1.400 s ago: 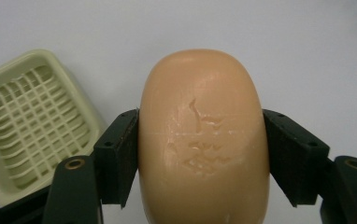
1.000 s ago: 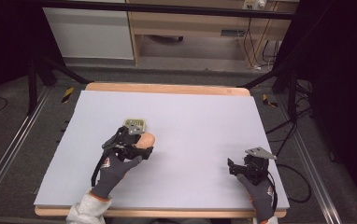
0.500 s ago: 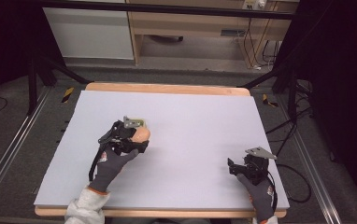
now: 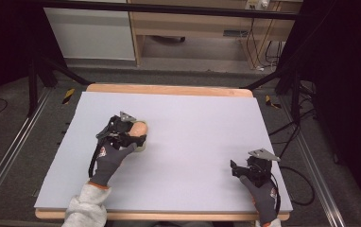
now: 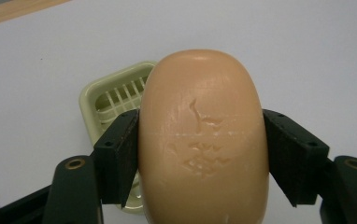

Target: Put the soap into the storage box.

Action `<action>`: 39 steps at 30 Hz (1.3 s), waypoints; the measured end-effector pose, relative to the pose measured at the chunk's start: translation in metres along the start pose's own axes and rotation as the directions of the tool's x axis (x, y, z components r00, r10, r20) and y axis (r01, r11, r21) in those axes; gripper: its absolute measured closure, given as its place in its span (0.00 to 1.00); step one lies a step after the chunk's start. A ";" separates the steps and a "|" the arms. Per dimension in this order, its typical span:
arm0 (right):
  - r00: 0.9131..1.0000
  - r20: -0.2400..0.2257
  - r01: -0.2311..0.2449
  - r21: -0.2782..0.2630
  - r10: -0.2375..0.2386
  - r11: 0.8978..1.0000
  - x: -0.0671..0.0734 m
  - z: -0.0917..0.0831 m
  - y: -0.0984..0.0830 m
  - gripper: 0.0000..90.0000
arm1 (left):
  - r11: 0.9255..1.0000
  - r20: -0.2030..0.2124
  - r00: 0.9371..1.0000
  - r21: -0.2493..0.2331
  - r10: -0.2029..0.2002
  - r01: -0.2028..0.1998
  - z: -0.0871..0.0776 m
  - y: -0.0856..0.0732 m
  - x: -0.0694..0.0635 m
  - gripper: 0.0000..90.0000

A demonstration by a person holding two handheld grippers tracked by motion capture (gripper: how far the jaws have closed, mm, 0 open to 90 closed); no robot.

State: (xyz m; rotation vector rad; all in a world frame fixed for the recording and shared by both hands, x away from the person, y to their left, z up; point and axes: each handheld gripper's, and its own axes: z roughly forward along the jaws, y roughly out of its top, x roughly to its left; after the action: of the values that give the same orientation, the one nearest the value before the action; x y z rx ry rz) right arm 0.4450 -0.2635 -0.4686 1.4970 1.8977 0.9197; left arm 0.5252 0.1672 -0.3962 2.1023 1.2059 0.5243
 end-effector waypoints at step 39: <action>1.000 -0.002 -0.001 0.000 0.001 1.000 -0.001 0.000 0.000 0.10 | 0.997 -0.060 0.995 0.034 -0.074 0.076 0.046 -0.001 0.024 0.35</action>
State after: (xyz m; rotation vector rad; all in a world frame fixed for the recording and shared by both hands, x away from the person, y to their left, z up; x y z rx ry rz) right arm 0.4454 -0.2641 -0.4690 1.4975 1.8985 0.9221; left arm 0.5646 0.1728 -0.4285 2.0761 1.3317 0.5373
